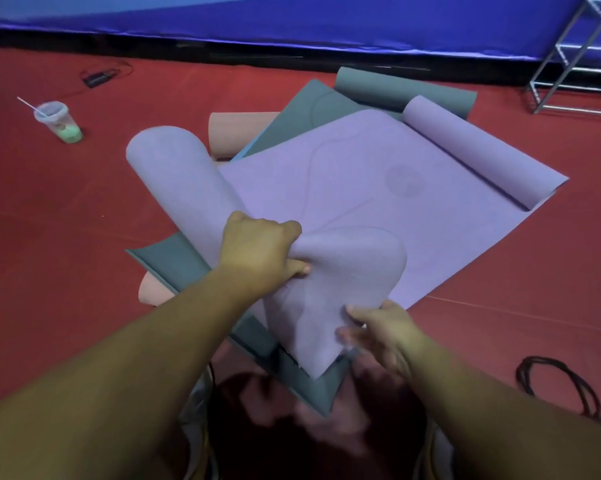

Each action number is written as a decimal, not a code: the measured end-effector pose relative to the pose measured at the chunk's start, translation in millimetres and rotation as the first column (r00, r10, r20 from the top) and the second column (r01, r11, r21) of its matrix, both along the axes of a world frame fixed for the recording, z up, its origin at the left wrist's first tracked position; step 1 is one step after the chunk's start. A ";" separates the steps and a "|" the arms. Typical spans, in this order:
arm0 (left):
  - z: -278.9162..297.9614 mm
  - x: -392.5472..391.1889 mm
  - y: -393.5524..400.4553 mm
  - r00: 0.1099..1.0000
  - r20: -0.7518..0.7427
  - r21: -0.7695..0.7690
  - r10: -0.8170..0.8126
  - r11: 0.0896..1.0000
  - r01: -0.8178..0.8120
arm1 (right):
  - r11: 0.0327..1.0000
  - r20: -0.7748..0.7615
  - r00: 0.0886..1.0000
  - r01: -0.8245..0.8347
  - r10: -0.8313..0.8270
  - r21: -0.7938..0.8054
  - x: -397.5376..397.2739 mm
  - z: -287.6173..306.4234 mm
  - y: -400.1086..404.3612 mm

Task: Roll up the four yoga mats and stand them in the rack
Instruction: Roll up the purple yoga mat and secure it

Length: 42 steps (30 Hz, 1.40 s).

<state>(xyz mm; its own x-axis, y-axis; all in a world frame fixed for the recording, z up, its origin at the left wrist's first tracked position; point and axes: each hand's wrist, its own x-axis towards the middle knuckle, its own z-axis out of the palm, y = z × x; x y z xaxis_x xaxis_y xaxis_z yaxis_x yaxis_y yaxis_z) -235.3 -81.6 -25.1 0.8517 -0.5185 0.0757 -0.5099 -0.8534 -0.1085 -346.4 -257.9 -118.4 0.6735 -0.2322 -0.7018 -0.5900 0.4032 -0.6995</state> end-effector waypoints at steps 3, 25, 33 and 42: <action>4.8 0.8 2.4 0.997 0.074 -0.133 -0.011 0.991 0.021 | 0.983 0.111 0.989 0.113 -0.098 -0.144 24.2 7.3 -13.5; -30.6 -43.5 -69.4 0.716 -0.698 -0.544 0.026 0.631 -0.553 | 0.604 0.382 0.923 0.335 -0.054 -0.723 24.7 80.1 -78.1; -26.7 -40.1 -102.8 0.957 -0.289 -0.413 -0.030 0.905 -0.097 | 0.270 0.163 0.985 0.144 0.050 -0.952 -13.5 109.9 -75.6; -28.2 -45.5 -104.0 0.709 -0.603 -0.364 -0.366 0.917 0.164 | -0.300 -0.707 0.583 -0.645 0.401 -0.703 -35.8 127.1 -90.5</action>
<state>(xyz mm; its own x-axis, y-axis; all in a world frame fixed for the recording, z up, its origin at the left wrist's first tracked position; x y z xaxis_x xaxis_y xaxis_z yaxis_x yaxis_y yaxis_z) -280.8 -185.5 -53.2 0.5708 -0.7749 -0.2715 -0.5755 -0.6134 0.5408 -382.3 -348.4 8.7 0.8890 -0.2679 -0.3714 -0.2588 -0.9630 0.0750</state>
